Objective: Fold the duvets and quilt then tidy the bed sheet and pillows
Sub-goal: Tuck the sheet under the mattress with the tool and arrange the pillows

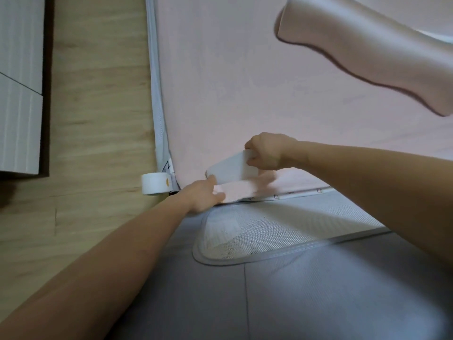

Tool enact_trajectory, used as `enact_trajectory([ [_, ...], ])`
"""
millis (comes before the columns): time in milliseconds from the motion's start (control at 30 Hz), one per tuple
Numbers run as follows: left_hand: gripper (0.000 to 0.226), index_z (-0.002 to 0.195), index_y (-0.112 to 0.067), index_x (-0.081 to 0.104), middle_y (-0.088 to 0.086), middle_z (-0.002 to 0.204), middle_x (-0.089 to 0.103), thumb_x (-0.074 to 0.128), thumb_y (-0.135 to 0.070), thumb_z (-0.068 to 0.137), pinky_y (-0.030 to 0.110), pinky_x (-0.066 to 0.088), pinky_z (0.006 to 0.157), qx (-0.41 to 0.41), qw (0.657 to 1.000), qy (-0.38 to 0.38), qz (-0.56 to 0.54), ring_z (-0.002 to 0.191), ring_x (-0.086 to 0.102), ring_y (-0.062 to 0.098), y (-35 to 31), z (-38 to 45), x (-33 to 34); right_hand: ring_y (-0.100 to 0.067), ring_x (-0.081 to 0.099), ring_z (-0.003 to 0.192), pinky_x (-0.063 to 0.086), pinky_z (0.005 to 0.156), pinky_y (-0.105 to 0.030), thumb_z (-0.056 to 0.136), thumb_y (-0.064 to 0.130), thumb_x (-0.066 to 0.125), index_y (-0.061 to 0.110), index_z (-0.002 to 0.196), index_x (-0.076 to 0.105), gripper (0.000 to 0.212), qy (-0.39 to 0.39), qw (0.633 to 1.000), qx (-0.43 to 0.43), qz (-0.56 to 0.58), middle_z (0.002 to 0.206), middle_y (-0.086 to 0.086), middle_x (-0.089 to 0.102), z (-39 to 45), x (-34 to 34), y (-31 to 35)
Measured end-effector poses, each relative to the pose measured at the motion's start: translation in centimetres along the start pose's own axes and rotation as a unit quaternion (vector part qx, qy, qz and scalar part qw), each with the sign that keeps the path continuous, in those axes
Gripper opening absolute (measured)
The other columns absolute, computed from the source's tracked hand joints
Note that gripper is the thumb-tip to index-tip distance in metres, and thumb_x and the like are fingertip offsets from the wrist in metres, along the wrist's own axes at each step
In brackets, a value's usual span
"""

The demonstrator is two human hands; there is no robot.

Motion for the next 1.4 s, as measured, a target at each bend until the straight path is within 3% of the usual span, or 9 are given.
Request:
enact_trajectory([
  [200,0.058,0.118,-0.014,0.035,0.004,0.100,0.059,0.065,-0.047,0.080,0.034,0.046,0.075,0.041,0.996,-0.020,0.081,0.088,0.053,0.022,0.2,-0.4,0.1,-0.028,0.047,0.079,0.035,0.066,-0.029,0.093,0.026,0.048,0.014,0.077,0.045,0.021,-0.001,1.000,0.009,-0.008,0.069,0.003,0.039,-0.5,0.7,-0.9],
  [367,0.038,0.122,-0.012,0.037,0.008,0.113,0.054,0.054,-0.016,0.089,0.036,0.042,0.070,0.102,0.967,-0.098,0.211,0.095,0.059,0.032,-0.1,-0.8,0.3,-0.027,0.043,0.077,0.033,0.065,-0.028,0.094,0.030,0.048,0.015,0.075,0.040,0.025,-0.011,1.000,0.012,-0.011,0.070,0.005,0.036,-0.3,0.7,-0.6],
  [433,0.027,0.116,-0.013,0.044,0.008,0.115,0.054,0.050,-0.013,0.090,0.034,0.039,0.072,0.109,0.967,-0.074,0.216,0.100,0.058,0.032,-0.3,-0.8,0.2,-0.026,0.043,0.077,0.032,0.065,-0.027,0.094,0.030,0.048,0.015,0.075,0.041,0.025,-0.004,1.000,0.008,-0.012,0.074,0.003,0.039,-0.3,1.1,-0.2],
  [567,0.020,0.108,-0.010,0.056,0.013,0.116,0.059,0.043,-0.010,0.092,0.026,0.032,0.074,0.095,0.980,0.033,0.170,0.108,0.053,0.030,0.0,-0.9,0.7,-0.023,0.043,0.083,0.033,0.069,-0.029,0.093,0.033,0.050,0.011,0.111,0.056,0.029,0.036,0.999,-0.013,-0.026,0.087,0.001,0.041,-0.2,1.5,0.9],
  [667,0.021,0.112,-0.008,0.054,0.012,0.123,0.056,0.044,-0.016,0.096,0.026,0.034,0.078,0.060,0.984,0.093,0.142,0.111,0.051,0.028,0.6,-1.3,0.9,-0.026,0.046,0.081,0.038,0.068,-0.030,0.095,0.035,0.047,0.015,0.101,0.054,0.022,0.053,0.995,-0.041,-0.075,0.094,-0.004,0.052,-0.3,1.5,1.6],
  [900,0.039,0.126,-0.017,0.052,0.009,0.136,0.050,0.041,-0.005,0.090,0.037,0.043,0.099,-0.016,0.956,0.153,0.250,0.122,0.049,0.028,2.9,-0.8,1.2,-0.029,0.057,0.111,0.041,0.080,-0.031,0.101,0.022,0.039,0.010,0.119,0.057,0.029,0.109,0.980,-0.105,-0.127,0.122,-0.010,0.059,-1.2,4.4,5.3],
  [1033,0.057,0.147,-0.021,0.031,0.011,0.151,0.032,0.041,-0.007,0.093,0.040,0.035,0.107,-0.015,0.940,0.158,0.300,0.138,0.033,0.028,2.9,-1.0,2.0,-0.027,0.058,0.114,0.043,0.090,-0.034,0.104,0.036,0.027,0.013,0.122,0.059,0.043,0.131,0.984,-0.060,-0.104,0.126,-0.007,0.061,0.3,8.6,6.6],
  [1233,0.038,0.127,-0.012,0.048,0.011,0.136,0.049,0.043,-0.006,0.090,0.036,0.043,0.097,-0.024,0.958,0.111,0.263,0.124,0.049,0.027,3.9,-0.2,1.8,-0.029,0.051,0.123,0.039,0.100,-0.033,0.101,0.020,0.032,0.014,0.133,0.053,0.038,0.154,0.984,-0.030,-0.081,0.136,-0.010,0.054,2.9,10.1,5.8],
  [1400,0.046,0.137,-0.011,0.043,0.010,0.144,0.043,0.039,-0.005,0.092,0.036,0.040,0.104,-0.051,0.973,0.105,0.199,0.130,0.045,0.025,3.9,0.3,0.4,-0.028,0.055,0.117,0.043,0.094,-0.032,0.098,0.008,0.034,0.016,0.128,0.056,0.039,0.137,0.986,0.008,-0.094,0.130,-0.008,0.058,2.6,8.7,3.9],
])
Point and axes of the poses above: each hand's wrist, its own z-axis towards the middle knuckle, its own x-axis out of the palm, y = z × x, the point moved 3 cm from there along z, towards the middle knuckle
